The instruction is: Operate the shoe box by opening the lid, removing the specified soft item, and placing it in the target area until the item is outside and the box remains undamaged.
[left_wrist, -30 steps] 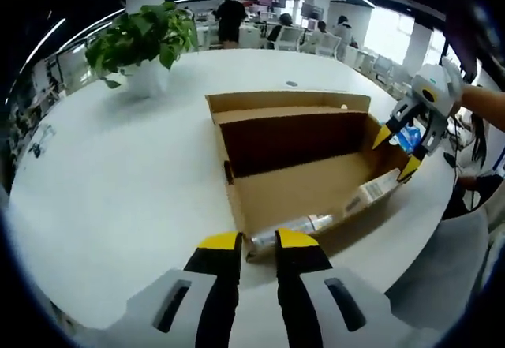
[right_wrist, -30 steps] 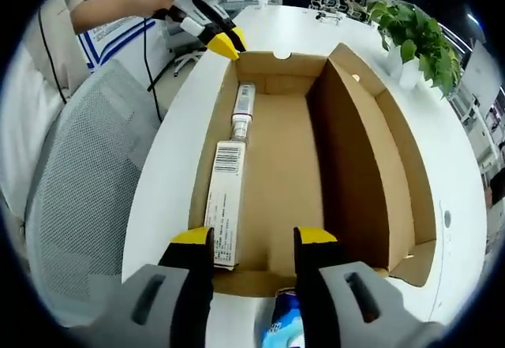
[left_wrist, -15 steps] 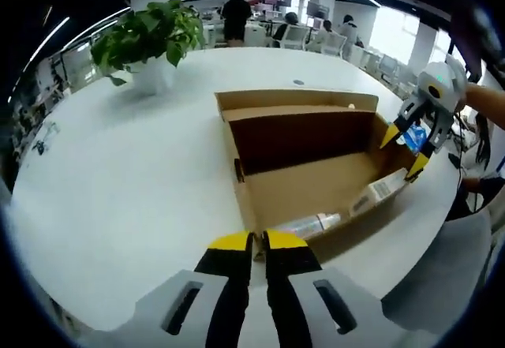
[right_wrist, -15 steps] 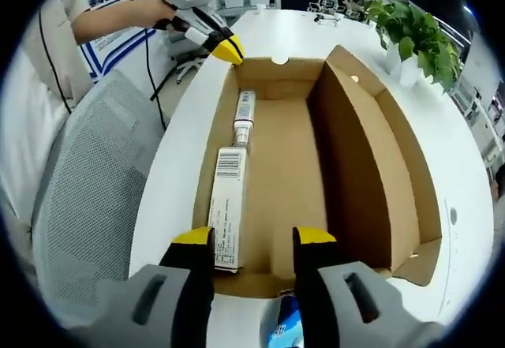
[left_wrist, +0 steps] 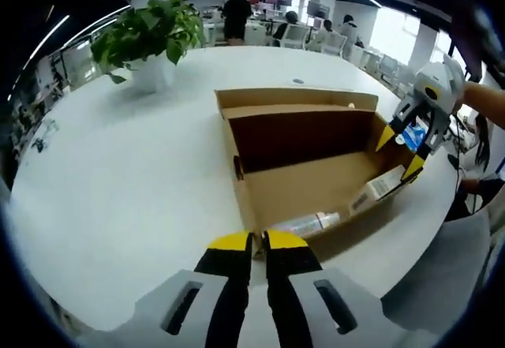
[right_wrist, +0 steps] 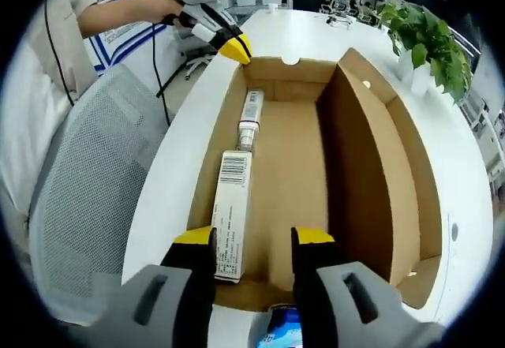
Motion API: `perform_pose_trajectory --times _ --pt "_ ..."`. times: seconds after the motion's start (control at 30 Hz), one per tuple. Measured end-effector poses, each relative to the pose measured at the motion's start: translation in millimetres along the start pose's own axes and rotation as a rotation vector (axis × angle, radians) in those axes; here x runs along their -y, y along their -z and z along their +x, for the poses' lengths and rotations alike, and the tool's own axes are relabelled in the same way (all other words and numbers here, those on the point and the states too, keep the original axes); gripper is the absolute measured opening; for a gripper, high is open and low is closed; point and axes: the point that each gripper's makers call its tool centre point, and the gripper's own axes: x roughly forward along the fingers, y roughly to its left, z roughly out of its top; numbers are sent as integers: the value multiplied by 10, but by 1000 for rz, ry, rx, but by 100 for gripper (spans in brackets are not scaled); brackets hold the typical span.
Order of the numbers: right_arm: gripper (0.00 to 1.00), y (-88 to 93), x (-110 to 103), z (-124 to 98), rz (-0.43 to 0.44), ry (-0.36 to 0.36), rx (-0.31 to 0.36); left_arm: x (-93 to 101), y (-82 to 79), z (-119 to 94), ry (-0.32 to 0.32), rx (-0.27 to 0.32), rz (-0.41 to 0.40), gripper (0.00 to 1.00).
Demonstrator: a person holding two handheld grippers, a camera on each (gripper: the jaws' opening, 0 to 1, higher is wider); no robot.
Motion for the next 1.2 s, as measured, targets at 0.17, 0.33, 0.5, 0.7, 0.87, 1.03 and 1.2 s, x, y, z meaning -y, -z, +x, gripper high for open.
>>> perform_pose_trajectory --times 0.17,0.33,0.5,0.7,0.87,1.03,1.2 --pt "33 65 36 -48 -3 14 -19 5 -5 -7 -1 1 -1 3" --pt "32 24 -18 -60 30 -12 14 11 -5 -11 0 -1 -1 3" --pt "28 -10 -72 20 27 -27 18 27 -6 -18 0 0 -2 3" --pt "24 -38 -110 106 19 -36 14 16 -4 -11 1 1 -7 3" --pt "19 -38 -148 141 18 -42 9 9 -5 -6 0 0 -7 3" --pt "16 -44 -127 142 27 -24 11 7 -5 -5 0 0 -7 3" --pt "16 -47 -113 142 41 -10 10 1 -4 -1 -1 -1 -5 3"
